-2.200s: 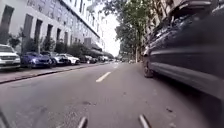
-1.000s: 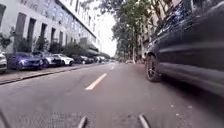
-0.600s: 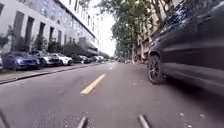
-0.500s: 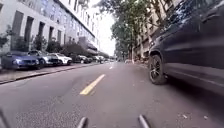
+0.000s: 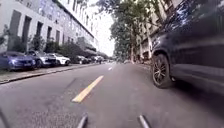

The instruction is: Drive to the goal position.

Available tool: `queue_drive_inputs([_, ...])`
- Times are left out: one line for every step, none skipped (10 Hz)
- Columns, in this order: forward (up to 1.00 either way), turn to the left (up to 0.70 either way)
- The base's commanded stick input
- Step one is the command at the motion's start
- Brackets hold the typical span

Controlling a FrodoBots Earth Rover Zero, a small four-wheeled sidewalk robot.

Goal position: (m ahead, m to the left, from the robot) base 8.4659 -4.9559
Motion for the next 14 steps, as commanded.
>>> queue_drive_inputs([0.70,-0.14])
queue_drive_inputs([0.70,-0.09])
queue_drive_inputs([0.70,0.00])
queue_drive_inputs([0.70,0.00])
queue_drive_inputs([0.70,0.00])
queue_drive_inputs([0.70,0.00])
queue_drive_inputs([0.70,0.00])
queue_drive_inputs([0.70,0.00])
queue_drive_inputs([0.70,0.00])
queue_drive_inputs([0.70,0.00])
queue_drive_inputs([0.70,0.00])
queue_drive_inputs([0.70,0.00])
queue_drive_inputs([0.70,-0.03])
queue_drive_inputs([0.70,-0.14])
